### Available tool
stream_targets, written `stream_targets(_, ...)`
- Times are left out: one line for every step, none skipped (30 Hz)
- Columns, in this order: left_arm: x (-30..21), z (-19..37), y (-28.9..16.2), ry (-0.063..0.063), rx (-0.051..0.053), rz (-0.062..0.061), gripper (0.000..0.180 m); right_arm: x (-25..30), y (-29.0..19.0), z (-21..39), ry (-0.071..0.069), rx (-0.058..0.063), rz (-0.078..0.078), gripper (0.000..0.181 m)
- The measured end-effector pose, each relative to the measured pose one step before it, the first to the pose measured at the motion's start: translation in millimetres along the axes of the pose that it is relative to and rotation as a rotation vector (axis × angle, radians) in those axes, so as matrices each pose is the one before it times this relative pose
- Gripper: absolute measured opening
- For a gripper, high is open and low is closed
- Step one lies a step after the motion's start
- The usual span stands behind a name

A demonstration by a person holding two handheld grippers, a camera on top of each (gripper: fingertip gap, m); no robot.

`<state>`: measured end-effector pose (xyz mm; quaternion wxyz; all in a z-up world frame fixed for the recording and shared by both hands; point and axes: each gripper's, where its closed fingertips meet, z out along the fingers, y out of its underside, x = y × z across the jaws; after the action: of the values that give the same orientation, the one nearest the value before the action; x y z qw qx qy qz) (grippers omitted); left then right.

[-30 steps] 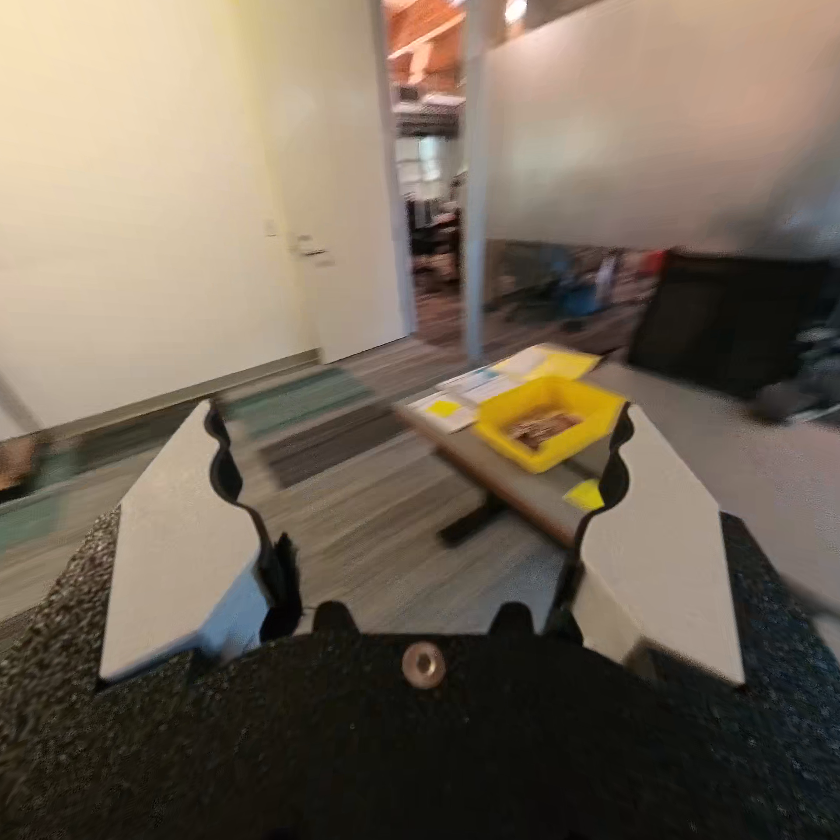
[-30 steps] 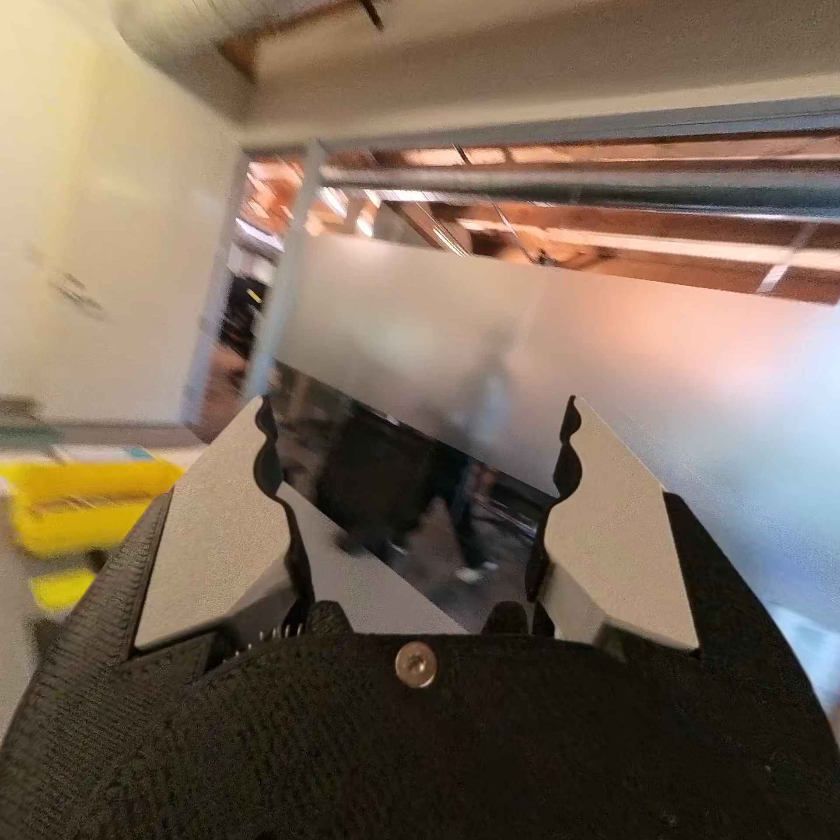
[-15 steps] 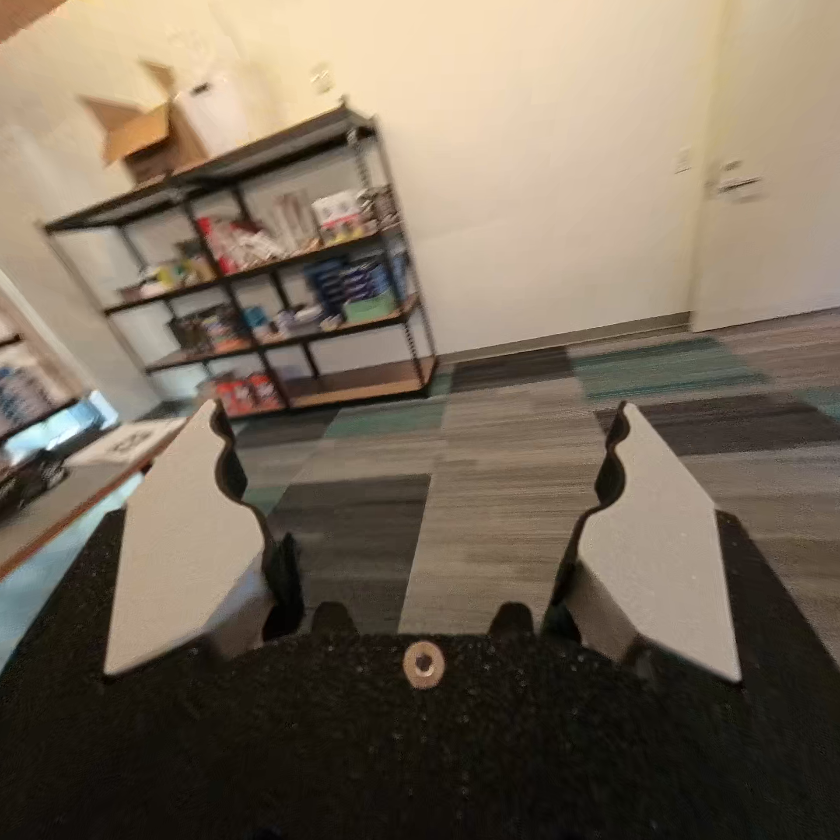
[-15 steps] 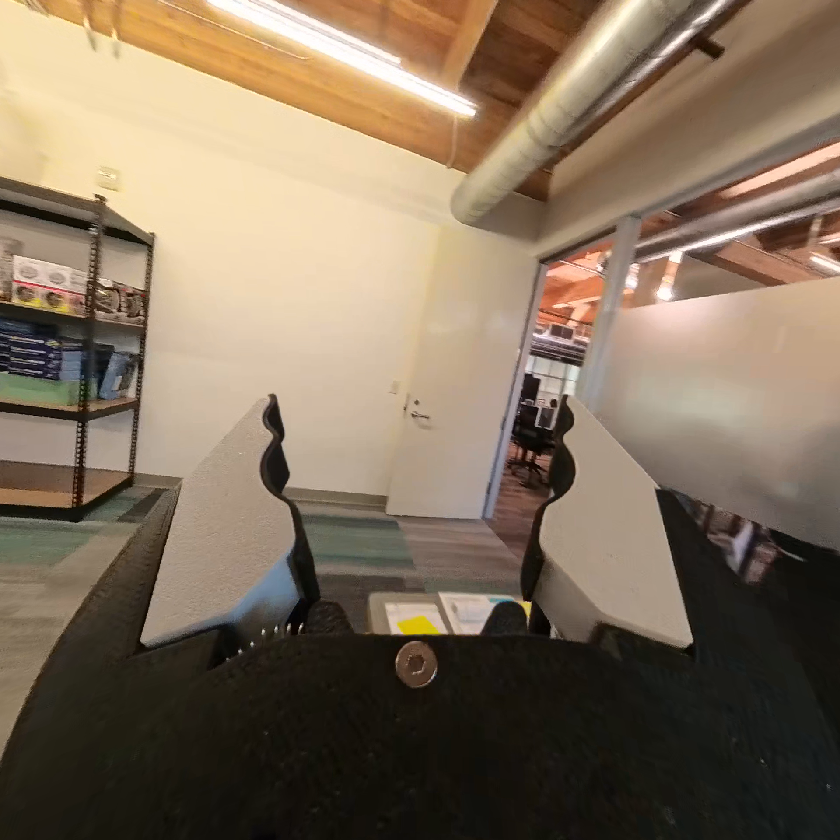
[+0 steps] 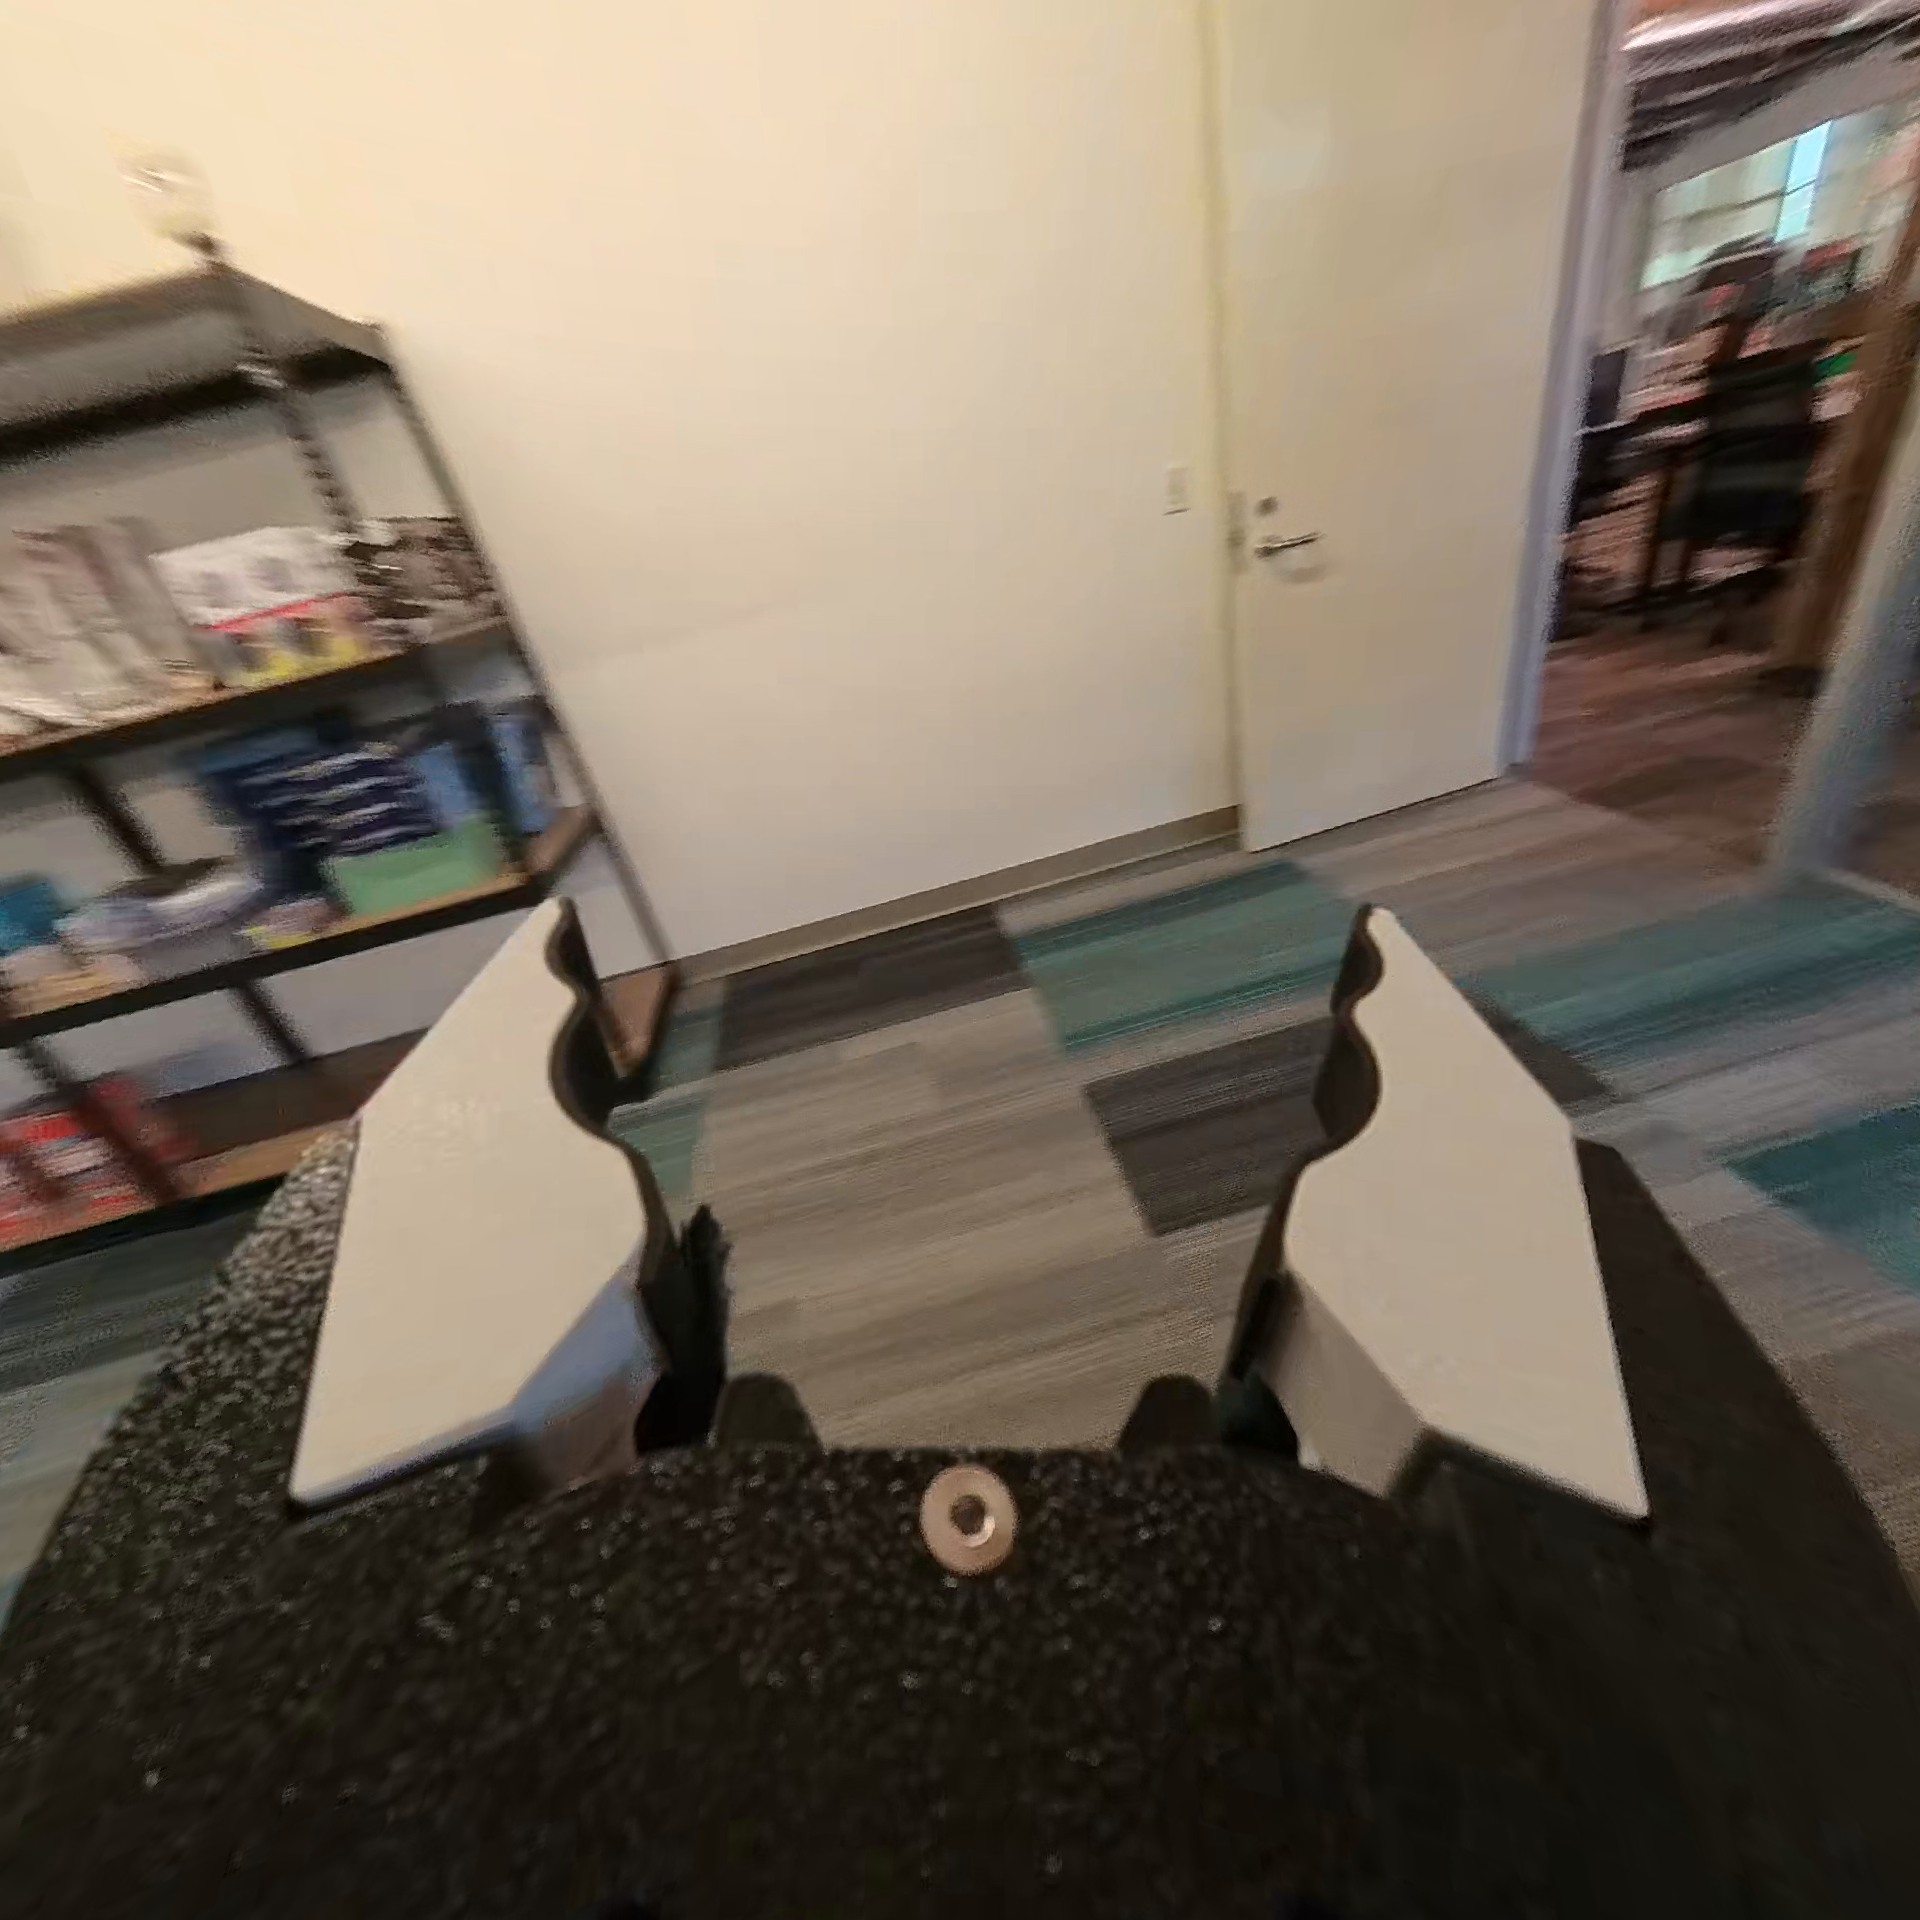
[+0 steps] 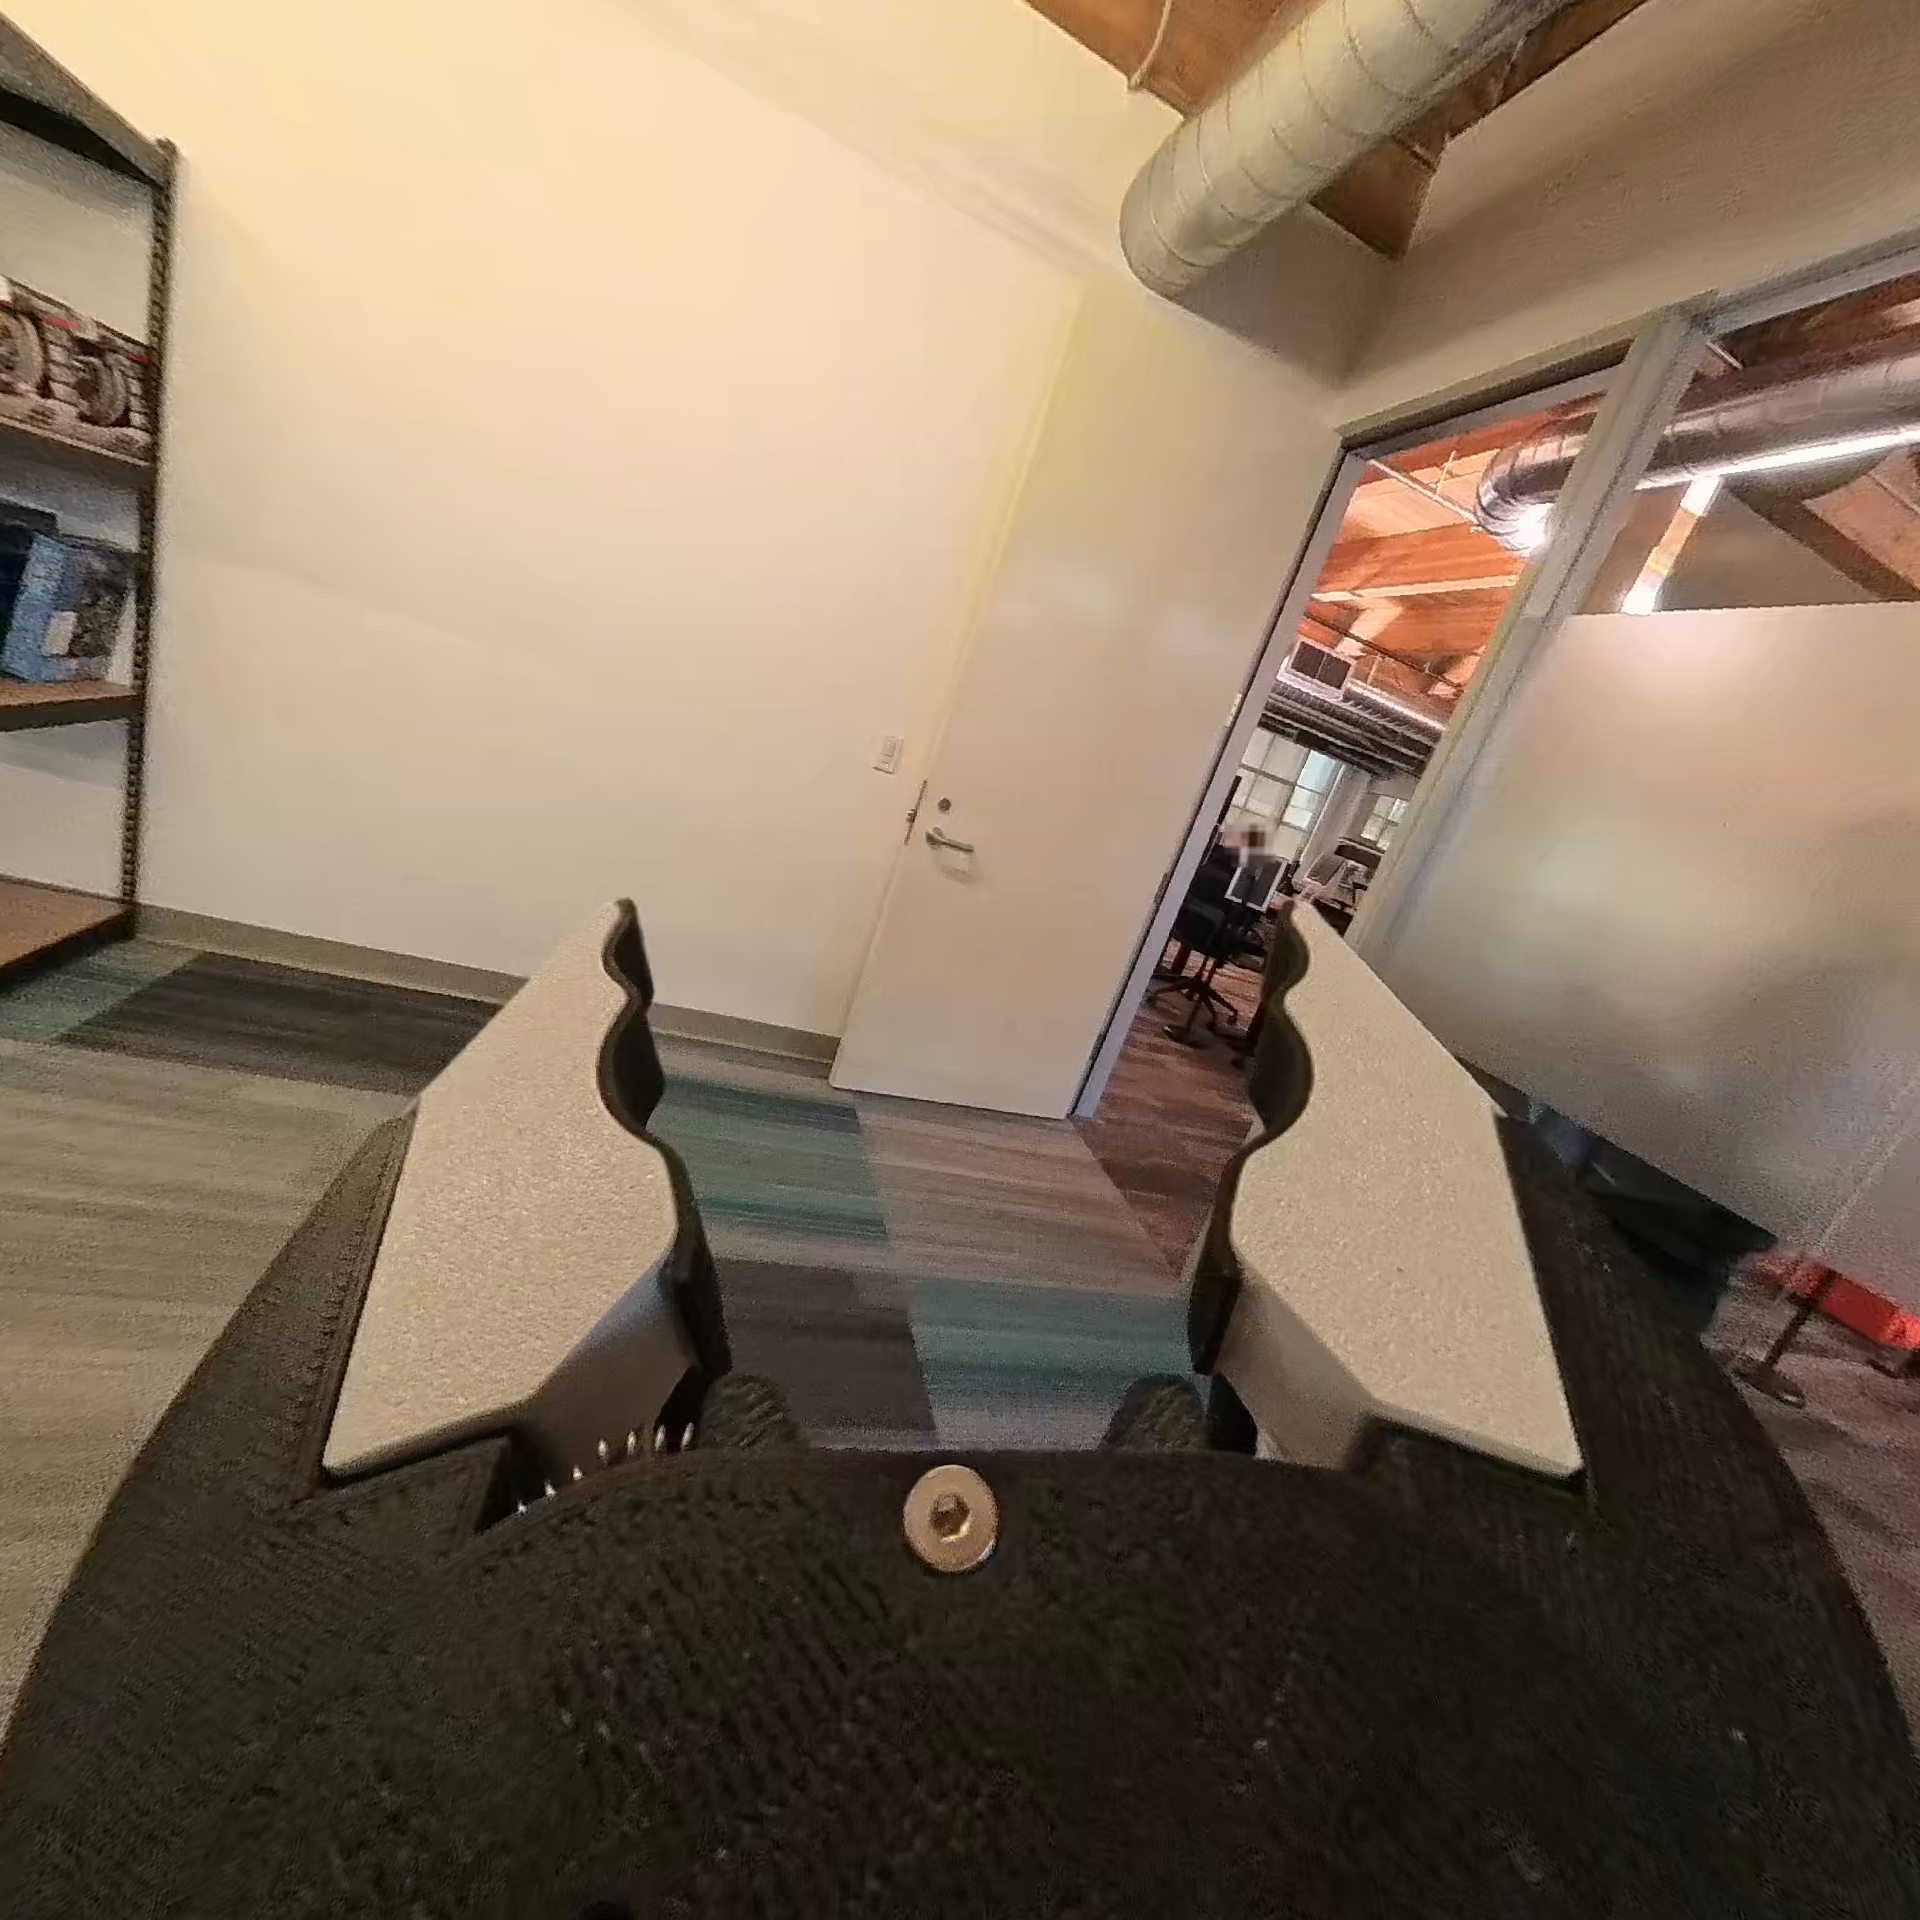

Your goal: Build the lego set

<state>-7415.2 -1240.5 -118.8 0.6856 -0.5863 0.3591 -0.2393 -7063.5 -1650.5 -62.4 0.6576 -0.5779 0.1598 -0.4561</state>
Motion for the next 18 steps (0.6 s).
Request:
stream_targets(21.74,38.24,1.32,0.0444,0.0111,-0.022,0.134,7.95,8.15,27.07,0.0077,0.006,-0.0012,0.116)
stream_targets(16.72,38.62,-0.05,0.035,0.0136,-0.0157,0.128,9.35,7.42,28.07,0.0198,0.0179,-0.0026,0.113)
stream_targets(13.8,42.49,-1.18,0.0331,0.0019,-0.0163,0.122,7.96,9.49,29.28,0.0133,0.0042,0.0056,0.107)
stream_targets(11.85,39.97,-0.76,0.042,-0.0122,-0.0153,0.12,5.16,11.83,30.46,-0.0013,-0.0236,0.0188,0.106)
stream_targets(10.17,38.8,-1.28,0.049,-0.0129,-0.0059,0.119,2.95,11.01,34.77,-0.0102,-0.0203,0.0118,0.104)
stream_targets(6.32,38.76,-3.58,0.0407,-0.0015,0.0068,0.116,2.13,6.01,30.45,0.0004,0.0023,-0.0002,0.102)
stream_targets(1.23,34.36,-2.0,0.0214,0.0047,0.0143,0.114,1.3,4.37,30.08,0.0107,0.0169,-0.0093,0.1)
stream_targets(-2.03,32.49,0.53,0.0104,-0.0021,0.0193,0.113,-1.06,5.1,30.34,0.0106,0.0145,-0.0087,0.099)
stream_targets(-3.87,29.92,2.04,0.0064,-0.0068,0.0179,0.111,-4.73,7.08,30.67,-0.0035,0.0061,-0.0024,0.099)
stream_targets(-7.18,27.78,2.96,-0.0067,-0.0007,0.0106,0.107,-5.73,8.2,31.45,-0.0043,0.0037,0.0086,0.099)
stream_targets(-10.64,27.12,3.82,-0.0231,0.0101,-0.0067,0.103,-5.51,9.93,30.88,0.003,0.0051,0.0129,0.098)
stream_targets(-10.25,28.05,3.1,-0.0171,0.0185,-0.0225,0.097,-5.68,11.95,30.54,0.0001,0.0031,0.0061,0.097)
stream_targets(-9.86,36.06,3.2,0.0034,0.0245,-0.0278,0.089,-6.04,13.71,30.6,-0.0046,-0.0053,-0.0027,0.097)
stream_targets(-6.82,32.57,2.72,0.0224,0.0269,-0.0188,0.082,-5.43,14.36,30.35,-0.0012,-0.0084,-0.0079,0.097)
stream_targets(-4.86,34.56,3.01,0.0391,0.026,-0.008,0.081,-3.6,13.96,30.21,0.0051,-0.0026,-0.0089,0.097)
stream_targets(-5.73,39.91,3.97,0.0336,0.0259,-0.012,0.078,-2.89,15.21,38.11,0.005,0.0012,-0.007,0.097)
stream_targets(-6.27,39.42,3.27,0.0258,0.0254,-0.0185,0.078,-1.27,11.51,29.32,0.0098,-0.0005,-0.0026,0.097)
stream_targets(-4.68,42.02,3.61,0.0262,0.0246,-0.0253,0.078,1.01,10.19,29.45,0.021,-0.003,0.007,0.097)
